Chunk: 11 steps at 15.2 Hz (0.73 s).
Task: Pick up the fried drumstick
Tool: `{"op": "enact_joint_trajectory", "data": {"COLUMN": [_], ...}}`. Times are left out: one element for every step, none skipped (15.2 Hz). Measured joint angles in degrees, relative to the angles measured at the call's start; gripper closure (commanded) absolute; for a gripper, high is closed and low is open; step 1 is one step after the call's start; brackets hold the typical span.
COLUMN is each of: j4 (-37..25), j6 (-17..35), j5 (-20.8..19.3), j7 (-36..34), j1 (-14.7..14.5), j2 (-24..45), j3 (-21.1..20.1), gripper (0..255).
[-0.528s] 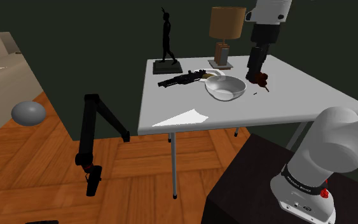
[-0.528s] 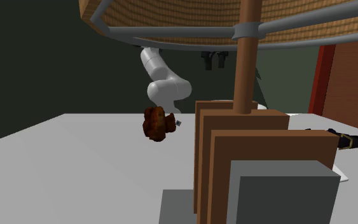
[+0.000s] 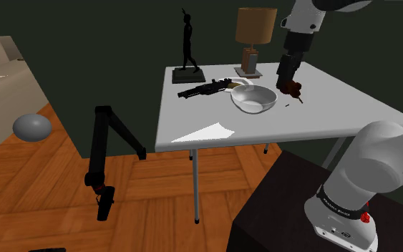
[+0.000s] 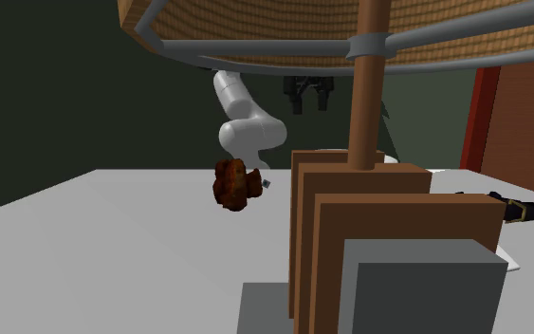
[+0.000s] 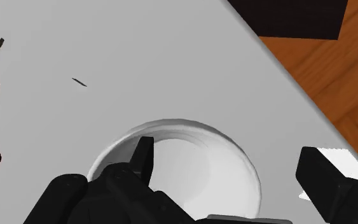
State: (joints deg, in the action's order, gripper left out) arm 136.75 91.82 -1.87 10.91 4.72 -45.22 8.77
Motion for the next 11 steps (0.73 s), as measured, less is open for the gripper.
{"op": "enact_joint_trajectory", "data": {"j4": [0.5,0.9,1.3,0.4,1.2,1.3,1.8,1.5,1.6,0.7,0.6], "j6": [1.3,2.5,4.2,5.5,6.9,8.1,9.4,10.7,12.4,13.5,15.0], "j5": [-0.7,-1.4,-2.1,-2.5,-3.2,-3.7,-4.3,-4.7,-5.0,-5.3,-5.6], "j7": [0.4,0.9,1.5,2.0,2.6,2.9,3.4,4.0,4.3,4.9,5.4], "j1": [0.7,1.4,2.0,2.5,3.3,3.8,4.6,5.1,5.5,5.9,6.3], "j2": [0.1,0.4,1.1,2.6,2.6,3.0,3.2,4.2,5.2,6.4,7.4], "j3": [1.0,2.1,3.2,4.3,5.5,6.4,7.5,8.8,9.8,11.0,12.1], "gripper": [0,0,0,0,0,0,0,0,0,0,0]}}
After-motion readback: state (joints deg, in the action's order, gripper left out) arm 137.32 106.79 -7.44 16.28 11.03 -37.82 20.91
